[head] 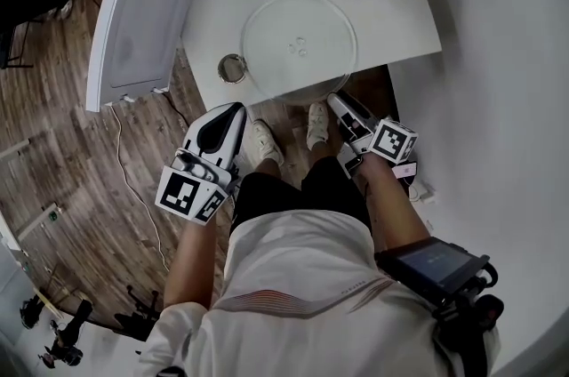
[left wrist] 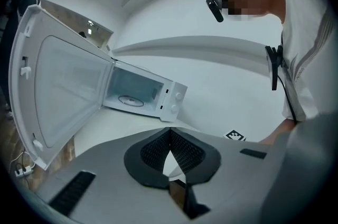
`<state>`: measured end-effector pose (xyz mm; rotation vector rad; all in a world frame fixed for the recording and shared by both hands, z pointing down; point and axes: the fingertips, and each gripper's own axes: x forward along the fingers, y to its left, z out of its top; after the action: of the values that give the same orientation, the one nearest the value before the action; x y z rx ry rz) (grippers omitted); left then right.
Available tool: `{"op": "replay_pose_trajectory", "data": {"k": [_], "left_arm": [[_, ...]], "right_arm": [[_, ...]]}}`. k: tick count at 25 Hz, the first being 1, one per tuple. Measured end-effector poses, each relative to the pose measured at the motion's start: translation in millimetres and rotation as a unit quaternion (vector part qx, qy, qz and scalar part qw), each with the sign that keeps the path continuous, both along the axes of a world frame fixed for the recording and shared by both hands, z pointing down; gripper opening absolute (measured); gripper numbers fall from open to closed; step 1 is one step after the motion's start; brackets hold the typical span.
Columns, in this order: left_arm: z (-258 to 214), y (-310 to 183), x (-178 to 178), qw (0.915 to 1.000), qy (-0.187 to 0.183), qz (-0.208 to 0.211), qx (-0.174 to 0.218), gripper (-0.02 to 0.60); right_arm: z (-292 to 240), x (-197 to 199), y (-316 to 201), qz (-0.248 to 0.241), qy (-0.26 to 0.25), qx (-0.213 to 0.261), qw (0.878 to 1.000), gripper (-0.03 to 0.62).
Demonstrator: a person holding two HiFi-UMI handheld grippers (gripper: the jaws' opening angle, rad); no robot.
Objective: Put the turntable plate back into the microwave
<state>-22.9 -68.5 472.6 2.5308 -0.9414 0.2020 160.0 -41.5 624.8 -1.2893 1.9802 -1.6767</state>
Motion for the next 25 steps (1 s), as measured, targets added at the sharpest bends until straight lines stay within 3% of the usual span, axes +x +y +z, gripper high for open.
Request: {"op": "replay_pose_trajectory", "data": {"k": [5, 17, 20, 25], "left_arm": [[7.4, 2.4, -8.3, 0.9999, -0.001, -0.010, -0.011, 0.011], [16.8, 5.6, -18.7, 0.9995, 0.001, -0.017, -0.025, 0.011], [18.2, 4.8, -20.2, 0.9995, 0.001, -0.018, -0.026, 0.011], [19.6, 4.0, -21.0, 0.9995, 0.003, -0.017, -0.028, 0.011]], "right_arm": [[0.9, -24.6, -9.7, -0.011, -0.072, 0.009, 0.997, 0.207], [10.5, -60.8, -18.3, -0.054, -0.124, 0.000, 0.991, 0.205], [12.2, -61.5, -20.8, -0.051, -0.132, -0.001, 0.990, 0.121], [12.8, -62.3, -21.1, -0.048, -0.162, -0.006, 0.986, 0.084]]}}
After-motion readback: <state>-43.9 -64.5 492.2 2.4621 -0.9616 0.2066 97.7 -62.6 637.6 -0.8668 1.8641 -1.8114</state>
